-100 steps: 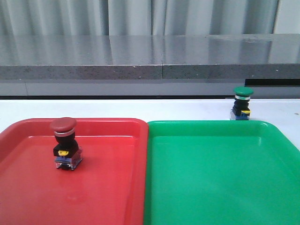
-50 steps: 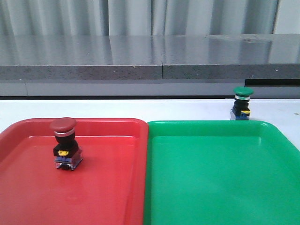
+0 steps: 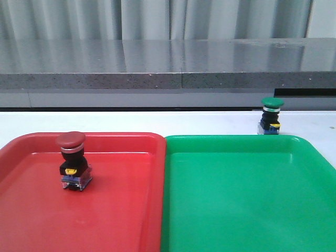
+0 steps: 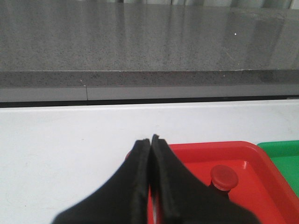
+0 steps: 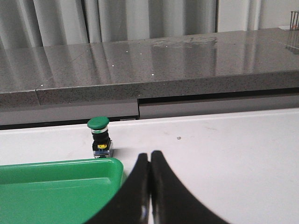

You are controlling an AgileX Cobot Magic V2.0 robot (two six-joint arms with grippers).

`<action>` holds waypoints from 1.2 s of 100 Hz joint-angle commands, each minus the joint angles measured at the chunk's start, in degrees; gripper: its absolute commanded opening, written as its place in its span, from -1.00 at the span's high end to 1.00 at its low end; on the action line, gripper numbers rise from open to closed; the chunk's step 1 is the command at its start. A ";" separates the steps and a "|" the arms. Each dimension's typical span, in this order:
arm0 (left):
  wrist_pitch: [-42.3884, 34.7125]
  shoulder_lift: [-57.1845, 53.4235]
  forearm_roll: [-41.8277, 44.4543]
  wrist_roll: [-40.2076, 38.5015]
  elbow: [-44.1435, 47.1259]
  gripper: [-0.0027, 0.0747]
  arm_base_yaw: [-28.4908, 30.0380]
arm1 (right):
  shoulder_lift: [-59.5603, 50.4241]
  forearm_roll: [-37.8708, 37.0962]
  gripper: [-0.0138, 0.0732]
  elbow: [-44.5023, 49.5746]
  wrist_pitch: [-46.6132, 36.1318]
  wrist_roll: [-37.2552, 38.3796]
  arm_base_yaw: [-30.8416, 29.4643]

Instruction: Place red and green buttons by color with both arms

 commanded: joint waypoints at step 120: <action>-21.87 -22.04 -6.98 8.60 23.46 0.98 13.88 | -1.22 -0.63 0.83 -1.04 -4.30 0.02 -0.26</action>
